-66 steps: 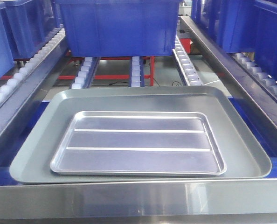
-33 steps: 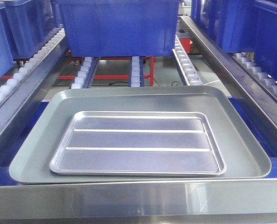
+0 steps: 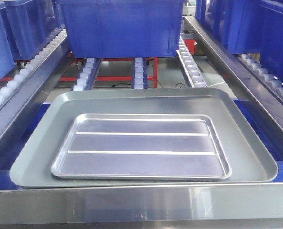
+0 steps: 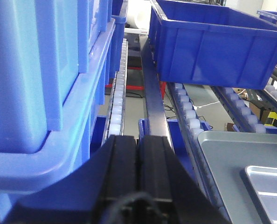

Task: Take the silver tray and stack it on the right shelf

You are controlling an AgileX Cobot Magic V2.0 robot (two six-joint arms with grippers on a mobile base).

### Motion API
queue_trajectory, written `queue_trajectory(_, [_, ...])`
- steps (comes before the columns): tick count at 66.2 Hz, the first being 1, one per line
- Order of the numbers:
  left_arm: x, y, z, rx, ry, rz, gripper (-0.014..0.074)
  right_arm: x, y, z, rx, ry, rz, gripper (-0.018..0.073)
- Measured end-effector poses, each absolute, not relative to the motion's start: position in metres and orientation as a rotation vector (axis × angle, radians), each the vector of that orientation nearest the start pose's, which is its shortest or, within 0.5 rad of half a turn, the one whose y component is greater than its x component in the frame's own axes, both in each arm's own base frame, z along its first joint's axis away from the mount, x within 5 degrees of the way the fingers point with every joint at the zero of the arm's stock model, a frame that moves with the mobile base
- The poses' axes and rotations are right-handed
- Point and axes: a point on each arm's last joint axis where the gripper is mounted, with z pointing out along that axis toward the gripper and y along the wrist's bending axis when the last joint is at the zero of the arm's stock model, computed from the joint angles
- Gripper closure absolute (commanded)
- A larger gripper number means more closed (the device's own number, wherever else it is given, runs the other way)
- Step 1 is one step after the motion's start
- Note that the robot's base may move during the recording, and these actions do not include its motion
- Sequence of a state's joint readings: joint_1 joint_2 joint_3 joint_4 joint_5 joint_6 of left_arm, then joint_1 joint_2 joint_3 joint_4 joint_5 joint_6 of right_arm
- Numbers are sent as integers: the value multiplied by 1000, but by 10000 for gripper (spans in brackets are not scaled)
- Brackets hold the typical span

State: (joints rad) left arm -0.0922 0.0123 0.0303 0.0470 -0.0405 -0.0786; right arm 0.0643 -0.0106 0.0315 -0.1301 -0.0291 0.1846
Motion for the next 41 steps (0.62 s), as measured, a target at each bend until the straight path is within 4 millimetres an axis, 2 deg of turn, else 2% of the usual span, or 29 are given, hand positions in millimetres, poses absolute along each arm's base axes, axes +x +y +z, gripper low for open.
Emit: queue_trajectory(41, [58, -6, 206, 48, 1486, -100, 687, 56, 4, 206, -10, 1476, 99, 504])
